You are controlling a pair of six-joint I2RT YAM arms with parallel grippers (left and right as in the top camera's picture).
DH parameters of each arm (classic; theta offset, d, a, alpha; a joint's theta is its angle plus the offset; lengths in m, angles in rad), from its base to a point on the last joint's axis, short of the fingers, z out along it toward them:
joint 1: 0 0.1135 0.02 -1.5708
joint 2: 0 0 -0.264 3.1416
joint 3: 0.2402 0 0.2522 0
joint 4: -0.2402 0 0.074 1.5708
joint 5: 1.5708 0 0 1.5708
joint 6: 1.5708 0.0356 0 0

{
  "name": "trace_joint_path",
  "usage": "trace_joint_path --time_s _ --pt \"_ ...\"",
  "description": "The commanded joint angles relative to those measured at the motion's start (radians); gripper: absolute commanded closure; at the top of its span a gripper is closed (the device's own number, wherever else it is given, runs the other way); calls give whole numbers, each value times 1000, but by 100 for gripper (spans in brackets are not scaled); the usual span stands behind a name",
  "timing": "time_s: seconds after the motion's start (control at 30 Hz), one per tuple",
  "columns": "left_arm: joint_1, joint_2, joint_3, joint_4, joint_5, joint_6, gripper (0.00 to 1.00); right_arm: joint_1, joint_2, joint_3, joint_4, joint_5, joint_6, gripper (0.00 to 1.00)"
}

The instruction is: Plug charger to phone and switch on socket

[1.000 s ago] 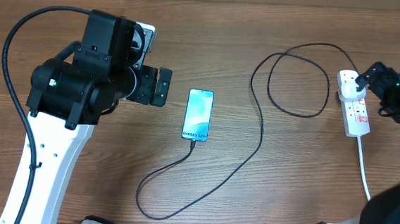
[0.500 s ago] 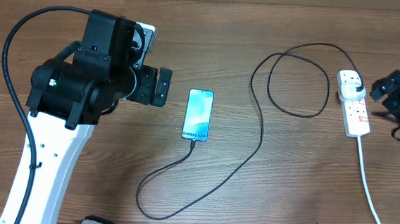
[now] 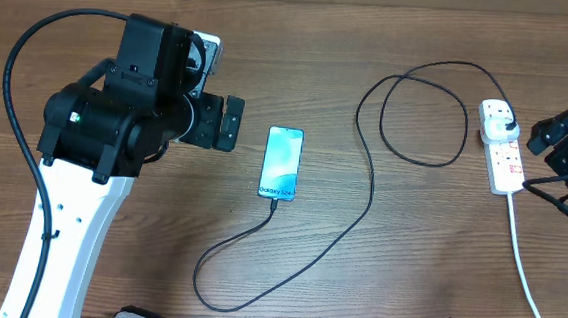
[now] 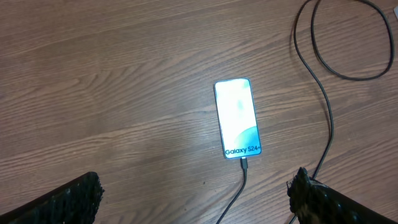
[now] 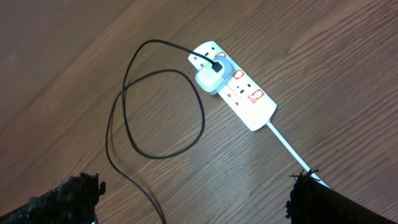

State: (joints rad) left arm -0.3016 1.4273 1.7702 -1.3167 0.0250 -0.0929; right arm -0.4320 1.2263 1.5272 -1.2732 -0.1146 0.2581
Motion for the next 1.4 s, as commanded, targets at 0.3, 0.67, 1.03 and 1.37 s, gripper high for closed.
trace_joint_path --time_s 0.3,0.67,1.03,1.37 --pt "-6 6 12 0 -7 26 1 -4 33 11 3 13 4 0" --pt "-6 6 12 0 -7 26 1 -4 33 11 3 13 4 1" --pt "-6 6 12 0 -7 26 0 -4 33 11 3 13 4 1" --pt "-6 6 12 0 -7 26 0 -4 33 11 3 13 4 0"
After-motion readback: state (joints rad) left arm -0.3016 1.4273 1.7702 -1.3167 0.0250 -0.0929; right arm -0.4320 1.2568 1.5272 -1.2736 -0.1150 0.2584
